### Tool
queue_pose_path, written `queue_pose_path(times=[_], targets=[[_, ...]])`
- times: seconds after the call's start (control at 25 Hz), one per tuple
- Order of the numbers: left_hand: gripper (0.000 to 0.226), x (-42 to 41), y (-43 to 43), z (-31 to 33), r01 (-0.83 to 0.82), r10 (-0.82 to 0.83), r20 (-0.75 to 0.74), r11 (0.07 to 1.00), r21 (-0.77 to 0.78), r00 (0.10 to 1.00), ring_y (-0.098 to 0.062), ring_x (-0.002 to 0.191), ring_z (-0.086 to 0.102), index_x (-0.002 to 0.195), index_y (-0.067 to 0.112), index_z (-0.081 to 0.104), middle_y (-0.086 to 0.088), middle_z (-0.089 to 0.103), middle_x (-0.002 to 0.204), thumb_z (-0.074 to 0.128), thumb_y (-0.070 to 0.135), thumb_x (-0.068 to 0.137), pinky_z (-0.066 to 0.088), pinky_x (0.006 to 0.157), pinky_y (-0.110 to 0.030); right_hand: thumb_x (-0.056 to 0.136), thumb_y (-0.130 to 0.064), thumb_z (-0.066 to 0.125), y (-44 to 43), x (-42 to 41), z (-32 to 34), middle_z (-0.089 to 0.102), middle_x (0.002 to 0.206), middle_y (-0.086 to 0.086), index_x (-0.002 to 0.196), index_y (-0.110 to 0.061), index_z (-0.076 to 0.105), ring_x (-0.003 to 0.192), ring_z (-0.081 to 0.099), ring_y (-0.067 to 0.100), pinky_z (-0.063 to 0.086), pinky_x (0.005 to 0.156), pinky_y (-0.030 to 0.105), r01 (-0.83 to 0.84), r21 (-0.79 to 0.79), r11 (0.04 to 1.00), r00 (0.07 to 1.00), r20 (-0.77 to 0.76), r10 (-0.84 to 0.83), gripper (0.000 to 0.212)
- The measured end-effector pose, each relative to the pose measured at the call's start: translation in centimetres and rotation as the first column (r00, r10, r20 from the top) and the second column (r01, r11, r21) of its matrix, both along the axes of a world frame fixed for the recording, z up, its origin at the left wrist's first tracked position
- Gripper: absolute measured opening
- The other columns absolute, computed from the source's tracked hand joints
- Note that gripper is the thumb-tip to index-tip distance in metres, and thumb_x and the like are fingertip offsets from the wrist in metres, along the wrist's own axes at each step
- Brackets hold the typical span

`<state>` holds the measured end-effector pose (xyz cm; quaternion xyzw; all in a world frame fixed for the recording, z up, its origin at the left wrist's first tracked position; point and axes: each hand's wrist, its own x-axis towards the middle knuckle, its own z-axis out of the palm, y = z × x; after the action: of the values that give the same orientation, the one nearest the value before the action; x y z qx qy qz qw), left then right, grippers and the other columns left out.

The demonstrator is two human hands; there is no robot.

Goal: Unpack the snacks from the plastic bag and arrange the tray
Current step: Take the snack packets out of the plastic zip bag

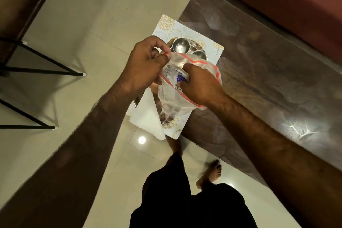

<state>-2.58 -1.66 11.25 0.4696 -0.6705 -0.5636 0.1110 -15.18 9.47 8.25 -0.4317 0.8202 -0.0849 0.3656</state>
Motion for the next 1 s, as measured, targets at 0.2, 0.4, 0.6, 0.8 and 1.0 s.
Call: queue_pose_path(times=[0.2, 0.4, 0.6, 0.8, 1.0], targets=[[0.01, -1.0, -0.5, 0.9, -0.124, 0.124, -0.013, 0.992, -0.018, 0.992, -0.026, 0.058, 0.065, 0.102, 0.013, 0.064, -0.012, 0.064, 0.075, 0.062, 0.019, 0.095, 0.062, 0.051, -0.05, 0.101, -0.014, 0.06, 4.3, -2.5, 4.5, 0.076, 0.112, -0.008, 0.117, -0.02, 0.064, 0.094, 0.078, 0.019, 0.062, 0.079, 0.047, 0.125, -0.322, 0.939, 0.992, 0.034, -0.12, 0.018], [0.003, -1.4, -0.6, 1.1, -0.228, 0.229, 0.038, 0.973, -0.021, 0.973, -0.028, 0.068, 0.068, 0.095, 0.022, 0.062, -0.017, 0.067, 0.092, 0.06, 0.022, 0.093, 0.063, 0.055, -0.055, 0.088, 0.022, 0.061, 7.7, -5.0, 5.1, 0.077, 0.099, 0.004, 0.086, -0.013, 0.067, 0.101, 0.078, 0.015, 0.062, 0.093, 0.033, 0.508, -0.485, 0.712, 0.85, 0.417, -0.322, 0.035], [0.006, -1.7, -0.1, 0.9, -0.306, 0.307, 0.066, 0.952, -0.022, 0.949, -0.024, 0.068, 0.069, 0.098, 0.02, 0.061, -0.006, 0.068, 0.092, 0.059, 0.021, 0.093, 0.063, 0.055, -0.053, 0.078, 0.025, 0.059, 11.6, -8.2, 3.6, 0.076, 0.099, 0.006, 0.079, -0.006, 0.067, 0.102, 0.076, 0.006, 0.058, 0.092, 0.023, 0.61, -0.616, 0.498, 0.788, 0.408, -0.461, 0.032], [0.012, -2.1, -0.2, 0.7, -0.345, 0.349, 0.09, 0.937, -0.053, 0.933, -0.027, 0.075, 0.073, 0.102, 0.02, 0.061, 0.002, 0.068, 0.092, 0.059, 0.024, 0.092, 0.064, 0.055, -0.048, 0.078, 0.022, 0.061, 15.7, -9.3, -0.7, 0.075, 0.114, 0.011, 0.075, -0.013, 0.067, 0.118, 0.072, 0.017, 0.055, 0.097, 0.019, 0.634, -0.518, 0.574, 0.767, 0.324, -0.554, 0.035], [0.006, -2.2, 0.2, 0.1, -0.306, 0.311, 0.076, 0.949, -0.07, 0.947, -0.013, 0.056, 0.069, 0.096, 0.02, 0.062, 0.007, 0.067, 0.078, 0.06, 0.023, 0.091, 0.063, 0.051, -0.046, 0.079, 0.023, 0.059, 15.3, -7.1, -6.7, 0.07, 0.129, 0.017, 0.077, -0.007, 0.069, 0.129, 0.064, 0.03, 0.05, 0.111, 0.036, 0.614, -0.253, 0.748, 0.784, 0.3, -0.543, 0.032]])
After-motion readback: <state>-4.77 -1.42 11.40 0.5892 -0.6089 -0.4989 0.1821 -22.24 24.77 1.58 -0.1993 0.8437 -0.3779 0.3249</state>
